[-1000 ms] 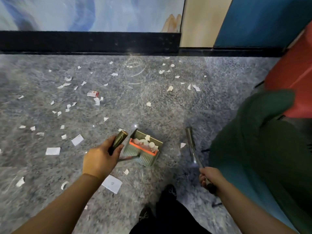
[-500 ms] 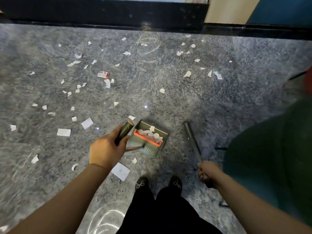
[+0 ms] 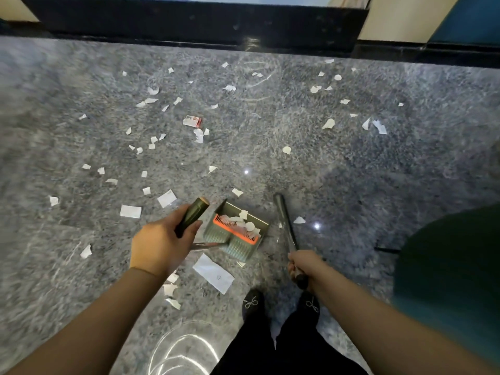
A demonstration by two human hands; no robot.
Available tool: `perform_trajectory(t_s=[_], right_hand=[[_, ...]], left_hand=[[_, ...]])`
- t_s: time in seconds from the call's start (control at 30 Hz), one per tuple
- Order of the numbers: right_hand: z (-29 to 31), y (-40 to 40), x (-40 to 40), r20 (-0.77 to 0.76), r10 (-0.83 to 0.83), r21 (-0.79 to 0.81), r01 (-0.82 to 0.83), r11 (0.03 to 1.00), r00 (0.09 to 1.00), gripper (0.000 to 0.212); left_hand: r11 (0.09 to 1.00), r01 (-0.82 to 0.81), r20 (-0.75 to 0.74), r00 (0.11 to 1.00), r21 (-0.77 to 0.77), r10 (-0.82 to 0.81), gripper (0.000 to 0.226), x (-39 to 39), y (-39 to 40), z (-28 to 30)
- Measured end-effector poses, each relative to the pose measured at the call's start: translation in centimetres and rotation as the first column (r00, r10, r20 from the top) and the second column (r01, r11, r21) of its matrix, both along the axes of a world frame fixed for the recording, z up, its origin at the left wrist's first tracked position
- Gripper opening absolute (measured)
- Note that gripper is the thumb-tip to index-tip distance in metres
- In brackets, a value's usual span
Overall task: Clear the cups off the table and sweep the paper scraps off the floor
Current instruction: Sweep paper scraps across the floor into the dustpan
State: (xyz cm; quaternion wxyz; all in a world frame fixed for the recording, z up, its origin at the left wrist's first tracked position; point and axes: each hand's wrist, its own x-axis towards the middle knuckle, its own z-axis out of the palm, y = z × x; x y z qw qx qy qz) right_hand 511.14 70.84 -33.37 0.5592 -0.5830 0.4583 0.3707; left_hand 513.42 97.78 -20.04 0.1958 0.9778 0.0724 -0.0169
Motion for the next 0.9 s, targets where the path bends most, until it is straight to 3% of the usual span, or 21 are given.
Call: perform_trajectory(t_s=[0.17, 0.37, 0.63, 0.77, 0.9], right_hand=[[1.6, 1.8, 1.7, -0.019, -0.187, 0.156, 0.188, 0.970, 0.982, 0.024], [4.5, 2.3, 2.0, -0.029, -0.227, 0.188, 0.229, 0.955, 0.973, 0.019], [6.0, -3.3, 2.4, 0.024, -0.264, 0.112, 0.260, 0.959, 0.964, 0.017], [5.6, -5.4, 1.9, 0.044, -0.273, 0.060, 0.270, 0.961, 0.961, 0.014], [5.0, -6.0, 1.4, 0.039, -0.241, -0.015, 0.241, 0.970, 0.970, 0.017]], left_hand=[[1.000, 0.003, 0.066, 0.998, 0.016, -0.004, 0.039, 0.2, 2.6, 0.5], [0.998, 0.034, 0.080, 0.996, 0.046, -0.037, 0.034, 1.8, 3.5, 0.7], [0.990, 0.139, 0.182, 0.973, 0.030, -0.142, 0.028, 4.8, 2.3, -0.2], [0.974, 0.221, 0.298, 0.927, 0.059, -0.228, 0.037, 5.6, 1.8, -1.2], [0.977, 0.209, 0.284, 0.935, 0.036, -0.211, 0.046, 6.1, 1.1, -1.7]])
